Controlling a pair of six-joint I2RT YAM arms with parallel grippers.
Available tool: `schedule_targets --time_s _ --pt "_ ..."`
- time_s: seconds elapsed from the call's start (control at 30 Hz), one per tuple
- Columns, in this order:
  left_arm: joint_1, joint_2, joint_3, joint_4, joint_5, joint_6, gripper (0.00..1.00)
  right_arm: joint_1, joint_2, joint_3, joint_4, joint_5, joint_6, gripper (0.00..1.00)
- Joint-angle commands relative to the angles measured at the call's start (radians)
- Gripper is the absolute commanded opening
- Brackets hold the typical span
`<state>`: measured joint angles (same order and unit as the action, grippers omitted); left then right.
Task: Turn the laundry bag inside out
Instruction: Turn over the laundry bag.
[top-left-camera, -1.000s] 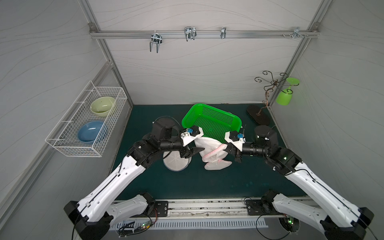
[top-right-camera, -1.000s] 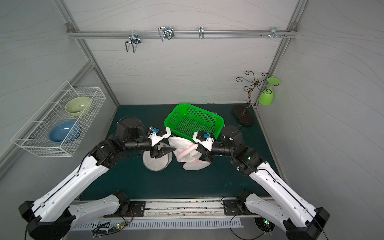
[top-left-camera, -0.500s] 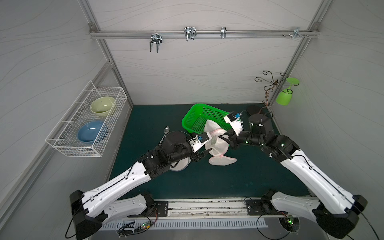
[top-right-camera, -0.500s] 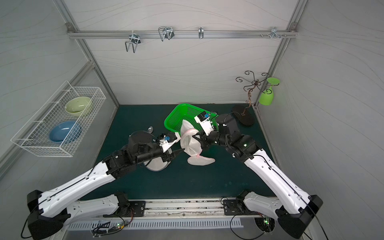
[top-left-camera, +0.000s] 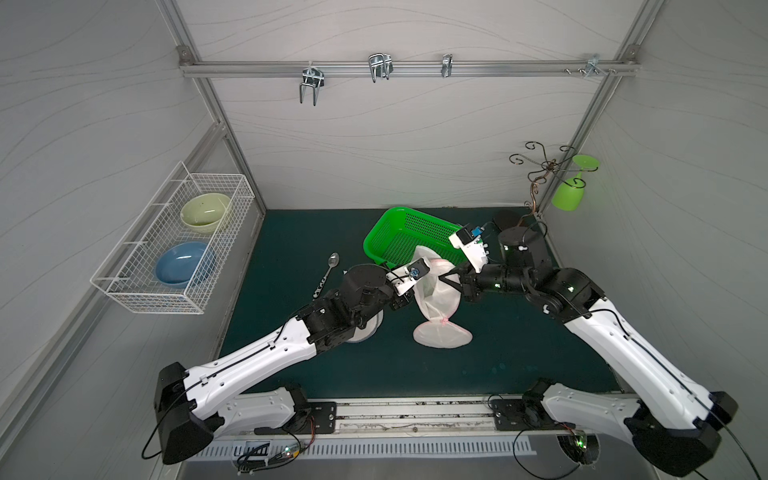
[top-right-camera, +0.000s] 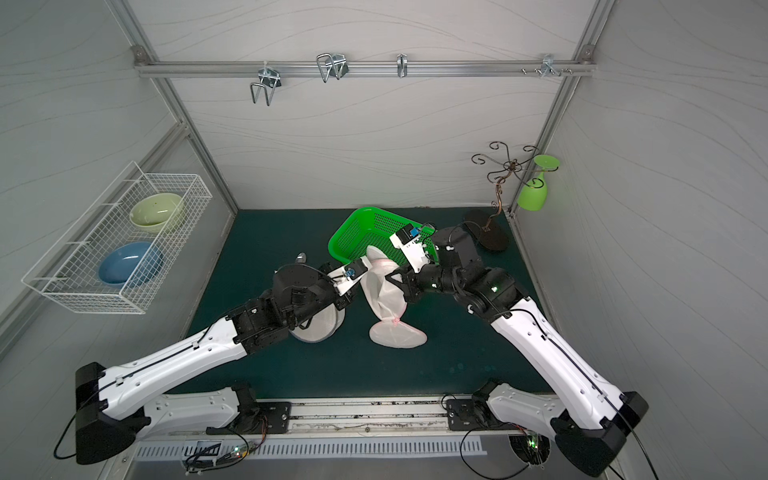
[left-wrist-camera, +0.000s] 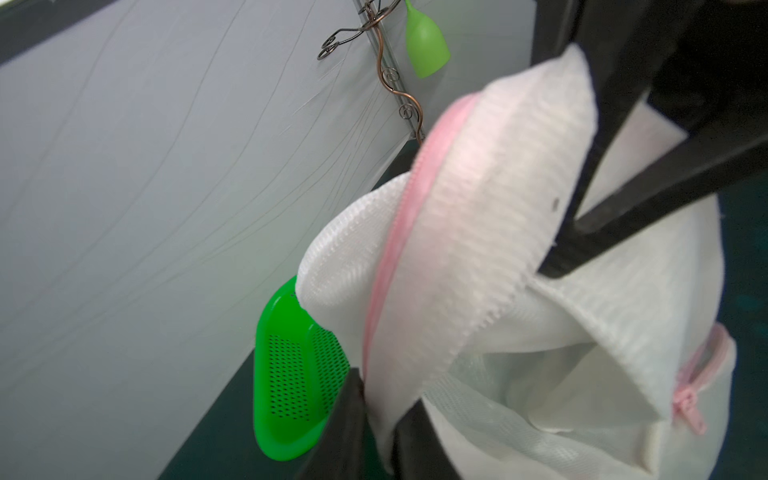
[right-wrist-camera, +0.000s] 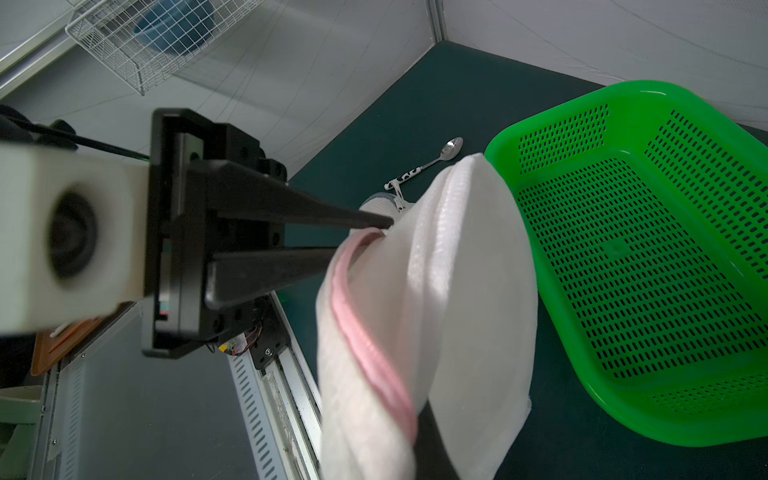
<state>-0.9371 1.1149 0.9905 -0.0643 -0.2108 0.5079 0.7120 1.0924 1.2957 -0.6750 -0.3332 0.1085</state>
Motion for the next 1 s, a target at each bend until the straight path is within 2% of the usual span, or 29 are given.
schedule_targets --time_s 0.0,0.13,0.2,0.37,0.53,0.77,0.87,0.97 --pt "-0.002 -0.035 0.025 0.041 -0.009 0.051 0.00 0.005 0.000 0.033 -0.049 0.022 -0.013 0.00" --pt "-0.002 -0.076 0.076 -0.045 0.038 0.072 0.00 0.006 0.013 0.032 -0.145 0.121 -0.121 0.00" --pt "0.001 -0.082 0.126 -0.104 0.066 0.070 0.00 0.007 0.025 0.030 -0.197 0.127 -0.186 0.00" --pt "0.047 -0.055 0.260 -0.250 0.169 0.003 0.00 0.058 0.020 0.009 -0.286 0.063 -0.374 0.00" --pt "0.153 0.026 0.349 -0.365 0.304 -0.076 0.00 0.126 -0.055 -0.049 -0.269 -0.039 -0.505 0.00" --pt "0.246 0.102 0.369 -0.385 0.475 -0.172 0.00 0.129 -0.217 -0.155 -0.128 -0.143 -0.593 0.00" --pt "0.270 0.125 0.370 -0.393 0.586 -0.200 0.00 0.129 -0.245 -0.163 -0.081 -0.131 -0.594 0.00" --pt "0.295 0.150 0.358 -0.413 0.688 -0.223 0.03 0.126 -0.266 -0.168 0.005 -0.062 -0.543 0.00"
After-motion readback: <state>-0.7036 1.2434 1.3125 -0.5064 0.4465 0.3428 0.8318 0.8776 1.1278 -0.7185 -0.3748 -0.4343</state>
